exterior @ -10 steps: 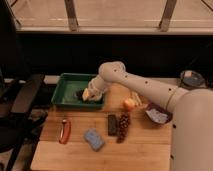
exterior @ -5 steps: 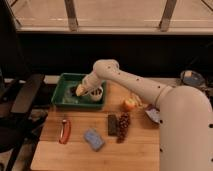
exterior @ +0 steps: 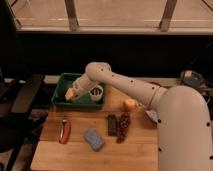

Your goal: Wipe tray with brush

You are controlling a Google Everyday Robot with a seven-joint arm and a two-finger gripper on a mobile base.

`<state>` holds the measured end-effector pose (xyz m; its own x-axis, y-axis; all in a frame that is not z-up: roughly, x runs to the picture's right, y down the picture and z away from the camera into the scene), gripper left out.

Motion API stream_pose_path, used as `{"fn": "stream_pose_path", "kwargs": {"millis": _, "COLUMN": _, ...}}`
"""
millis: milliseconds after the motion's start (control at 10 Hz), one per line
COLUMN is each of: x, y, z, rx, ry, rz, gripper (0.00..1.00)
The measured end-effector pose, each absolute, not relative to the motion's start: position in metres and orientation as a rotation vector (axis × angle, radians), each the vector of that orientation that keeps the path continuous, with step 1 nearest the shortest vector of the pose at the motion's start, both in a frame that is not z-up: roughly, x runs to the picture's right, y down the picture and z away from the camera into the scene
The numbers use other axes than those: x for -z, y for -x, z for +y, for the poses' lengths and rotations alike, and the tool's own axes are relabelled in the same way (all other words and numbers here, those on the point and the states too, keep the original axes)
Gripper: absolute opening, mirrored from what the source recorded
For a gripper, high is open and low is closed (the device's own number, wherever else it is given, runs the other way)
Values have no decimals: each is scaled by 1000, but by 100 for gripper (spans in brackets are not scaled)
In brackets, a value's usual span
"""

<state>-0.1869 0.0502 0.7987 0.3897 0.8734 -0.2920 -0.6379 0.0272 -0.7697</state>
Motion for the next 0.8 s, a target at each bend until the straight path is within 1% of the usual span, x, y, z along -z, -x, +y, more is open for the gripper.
{"fn": "stream_pose_path", "kwargs": {"millis": 200, "x": -793, "y": 165, "z": 60, "rx": -1207, "ry": 1002, "rz": -260, "gripper": 0}}
{"fn": "stream_pose_path", "kwargs": {"millis": 500, "x": -798, "y": 124, "z": 66, "rx": -1243, "ry": 978, "rz": -197, "gripper": 0}}
{"fn": "stream_pose_path", "kwargs": {"millis": 600, "x": -807, "y": 101, "z": 63, "rx": -1263, "ry": 945, "rz": -153, "gripper": 0}}
{"fn": "stream_pose_path", "kwargs": {"millis": 800, "x": -825, "y": 89, "z": 47, "rx": -1266, "ry": 912, "rz": -126, "gripper": 0}}
